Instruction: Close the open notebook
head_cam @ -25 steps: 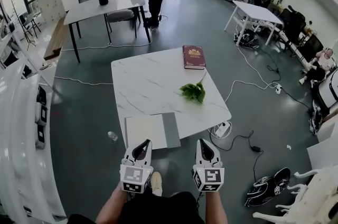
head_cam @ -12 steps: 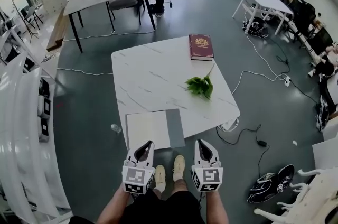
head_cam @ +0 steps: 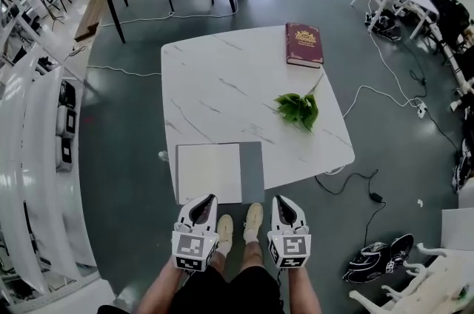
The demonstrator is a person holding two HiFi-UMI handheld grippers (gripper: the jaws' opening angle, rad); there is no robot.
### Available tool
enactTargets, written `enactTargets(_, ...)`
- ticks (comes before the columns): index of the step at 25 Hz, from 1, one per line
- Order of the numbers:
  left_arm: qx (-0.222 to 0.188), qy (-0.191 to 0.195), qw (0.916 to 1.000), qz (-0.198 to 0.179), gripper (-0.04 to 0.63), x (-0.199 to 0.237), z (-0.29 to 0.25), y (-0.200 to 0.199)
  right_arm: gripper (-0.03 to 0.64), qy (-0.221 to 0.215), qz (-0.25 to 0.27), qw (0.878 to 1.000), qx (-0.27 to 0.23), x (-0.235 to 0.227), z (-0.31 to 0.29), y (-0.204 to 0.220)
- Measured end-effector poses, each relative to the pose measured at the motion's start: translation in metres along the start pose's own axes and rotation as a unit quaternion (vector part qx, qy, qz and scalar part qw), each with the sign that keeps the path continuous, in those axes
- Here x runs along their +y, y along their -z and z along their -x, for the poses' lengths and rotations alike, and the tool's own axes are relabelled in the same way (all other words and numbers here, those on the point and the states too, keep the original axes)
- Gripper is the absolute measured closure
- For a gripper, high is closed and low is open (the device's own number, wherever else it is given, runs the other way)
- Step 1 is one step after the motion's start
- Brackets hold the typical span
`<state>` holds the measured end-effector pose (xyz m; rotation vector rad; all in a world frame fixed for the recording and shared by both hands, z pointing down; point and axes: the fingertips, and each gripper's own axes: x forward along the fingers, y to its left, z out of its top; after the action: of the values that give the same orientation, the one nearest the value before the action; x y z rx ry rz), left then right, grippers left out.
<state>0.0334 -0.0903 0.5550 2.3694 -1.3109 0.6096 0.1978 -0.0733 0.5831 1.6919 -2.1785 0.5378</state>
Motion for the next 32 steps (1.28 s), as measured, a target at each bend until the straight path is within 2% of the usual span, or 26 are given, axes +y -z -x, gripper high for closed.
enactTargets(10, 0.045, -0.012, 0.9987, 0.019, 0.568, 0.009, -0.026, 0.049, 0.6, -0.014, -0.005, 0.998, 0.059, -0.004, -0.043, 0.061)
enactTargets(16, 0.055, -0.011, 0.9982, 0.022, 0.568, 0.009, -0.032, 0.059, 0.598, -0.023, -0.042, 0.996, 0.079, -0.006, -0.053, 0.08)
enactTargets(18, 0.057, -0.009, 0.998, 0.024, 0.568, 0.009, -0.032, 0.061, 0.432, -0.041, -0.058, 0.994, 0.088, -0.002, -0.056, 0.085)
enactTargets(21, 0.06, -0.01, 0.9978, 0.027, 0.568, 0.008, -0.034, 0.064, 0.419, -0.053, -0.079, 0.99, 0.102, -0.001, -0.061, 0.095)
enactTargets(25, 0.065, -0.017, 0.9972, 0.033, 0.568, 0.011, -0.038, 0.066, 0.354, -0.07, -0.103, 0.984, 0.126, 0.001, -0.069, 0.111)
enactTargets(32, 0.082, -0.025, 0.9955, 0.041, 0.568, 0.016, -0.043, 0.085, 0.351, -0.091, -0.121, 0.977, 0.153, 0.005, -0.083, 0.134)
